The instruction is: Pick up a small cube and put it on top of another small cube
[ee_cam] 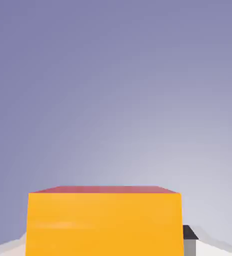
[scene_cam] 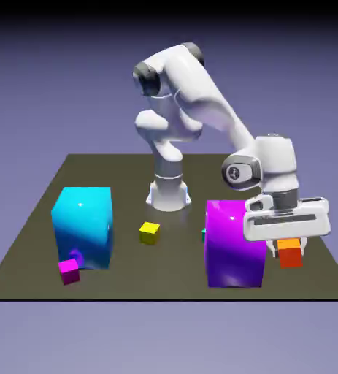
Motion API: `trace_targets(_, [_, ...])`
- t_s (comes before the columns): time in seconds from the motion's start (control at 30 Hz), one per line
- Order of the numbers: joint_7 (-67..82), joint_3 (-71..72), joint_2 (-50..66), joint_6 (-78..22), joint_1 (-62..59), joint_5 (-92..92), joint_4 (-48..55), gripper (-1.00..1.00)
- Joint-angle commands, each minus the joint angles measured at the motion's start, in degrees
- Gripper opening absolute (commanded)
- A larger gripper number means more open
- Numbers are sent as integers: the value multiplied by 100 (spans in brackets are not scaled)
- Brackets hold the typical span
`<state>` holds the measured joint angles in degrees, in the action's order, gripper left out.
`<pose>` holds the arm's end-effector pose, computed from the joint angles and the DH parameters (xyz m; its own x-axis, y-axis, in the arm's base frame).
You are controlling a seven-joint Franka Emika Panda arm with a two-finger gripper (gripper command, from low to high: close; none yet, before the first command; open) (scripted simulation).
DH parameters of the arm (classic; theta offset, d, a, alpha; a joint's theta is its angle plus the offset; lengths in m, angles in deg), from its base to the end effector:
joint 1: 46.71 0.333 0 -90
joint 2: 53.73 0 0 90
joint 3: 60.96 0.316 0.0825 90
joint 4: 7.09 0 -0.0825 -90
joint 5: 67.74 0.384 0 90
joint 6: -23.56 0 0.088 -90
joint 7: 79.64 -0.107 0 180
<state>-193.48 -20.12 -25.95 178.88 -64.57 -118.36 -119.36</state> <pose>0.5914 0.2444 0.3210 0.5180 -0.8377 0.1730 -0.7201 -0.5362 -0.4403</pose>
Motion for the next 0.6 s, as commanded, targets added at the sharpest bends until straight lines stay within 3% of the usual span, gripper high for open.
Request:
trace_targets(0.0, [-55, -10, -62, 56, -108, -250, -35, -100])
trace_targets(0.57, [-1086, -1036, -1393, 1457, -850, -4486, -1274, -100])
